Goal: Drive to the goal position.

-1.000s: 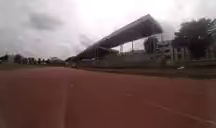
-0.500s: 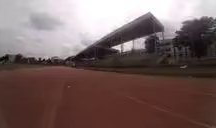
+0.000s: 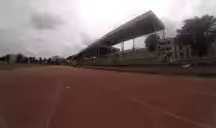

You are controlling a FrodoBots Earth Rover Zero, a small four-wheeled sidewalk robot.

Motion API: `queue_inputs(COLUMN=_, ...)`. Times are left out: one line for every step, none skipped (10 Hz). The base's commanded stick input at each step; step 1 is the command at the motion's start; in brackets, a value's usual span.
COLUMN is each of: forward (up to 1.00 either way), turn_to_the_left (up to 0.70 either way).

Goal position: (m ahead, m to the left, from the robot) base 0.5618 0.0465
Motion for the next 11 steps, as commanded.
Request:
queue_inputs(forward=0.7, turn_to_the_left=0.0)
queue_inputs(forward=0.65, turn_to_the_left=0.0)
queue_inputs(forward=0.52, turn_to_the_left=0.0)
queue_inputs(forward=0.39, turn_to_the_left=0.0)
queue_inputs(forward=0.26, turn_to_the_left=0.0)
queue_inputs(forward=0.13, turn_to_the_left=0.0)
queue_inputs(forward=0.0, turn_to_the_left=0.0)
queue_inputs(forward=0.0, turn_to_the_left=0.0)
queue_inputs(forward=0.0, turn_to_the_left=0.0)
queue_inputs(forward=0.0, turn_to_the_left=0.0)
queue_inputs(forward=0.0, turn_to_the_left=0.0)
